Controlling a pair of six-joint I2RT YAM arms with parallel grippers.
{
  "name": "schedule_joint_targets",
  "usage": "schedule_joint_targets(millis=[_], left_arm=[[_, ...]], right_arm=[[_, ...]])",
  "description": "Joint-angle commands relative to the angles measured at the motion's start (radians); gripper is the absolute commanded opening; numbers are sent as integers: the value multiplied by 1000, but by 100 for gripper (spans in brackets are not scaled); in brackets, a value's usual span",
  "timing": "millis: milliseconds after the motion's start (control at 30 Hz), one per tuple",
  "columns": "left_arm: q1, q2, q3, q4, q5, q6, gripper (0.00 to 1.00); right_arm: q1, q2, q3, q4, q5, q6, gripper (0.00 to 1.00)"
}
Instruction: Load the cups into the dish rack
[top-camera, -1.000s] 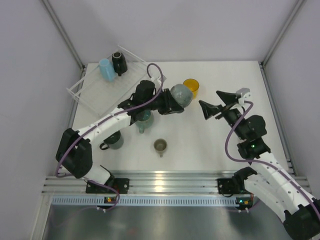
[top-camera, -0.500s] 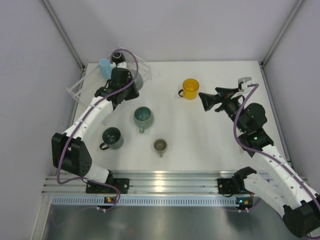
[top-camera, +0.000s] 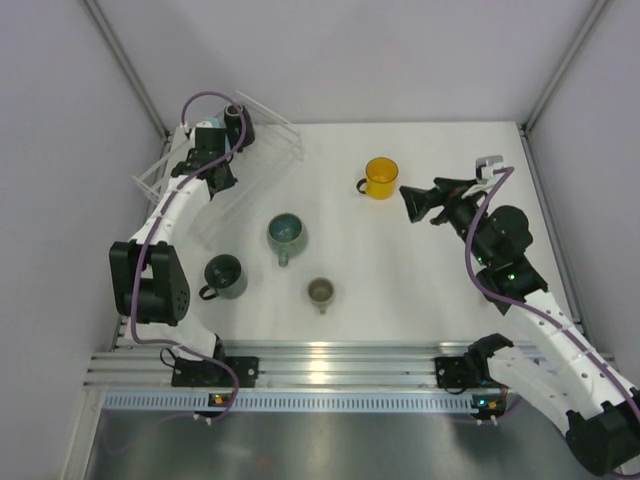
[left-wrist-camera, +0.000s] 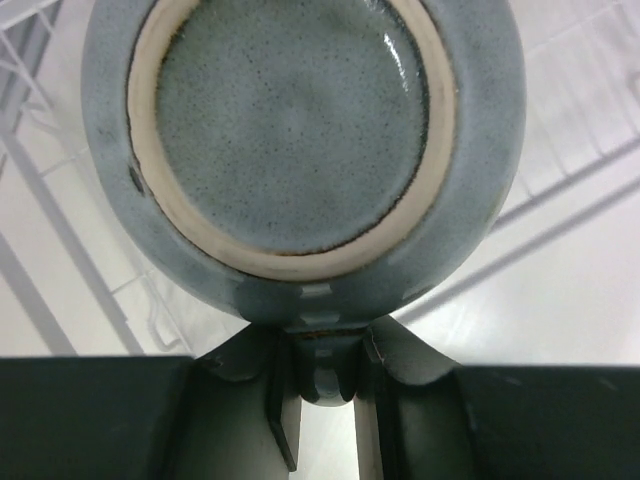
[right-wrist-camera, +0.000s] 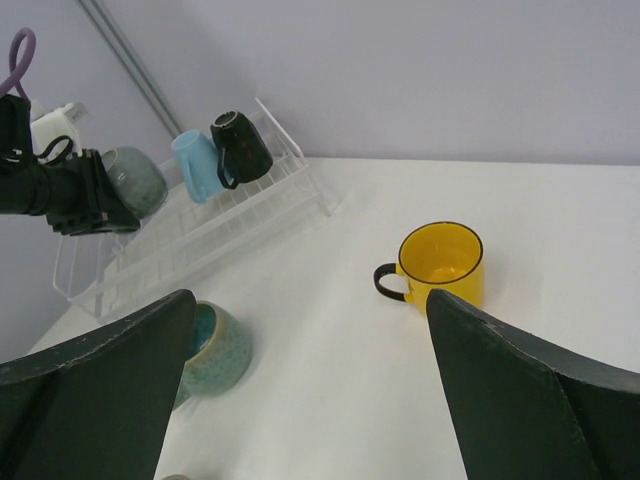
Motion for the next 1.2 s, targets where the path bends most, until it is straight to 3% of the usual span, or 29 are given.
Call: schedule_joint_targets(millis=[0, 433, 1167], left_arm=[[18, 6, 65, 130, -117, 32, 0], [148, 132, 66, 258, -43, 41, 0], [190, 381, 264, 264, -60, 112, 3]], right_arm=[[9, -15, 20, 6, 38, -24, 99], [9, -20, 17, -19, 50, -42, 99], [9, -23, 5, -28, 61, -80, 99]])
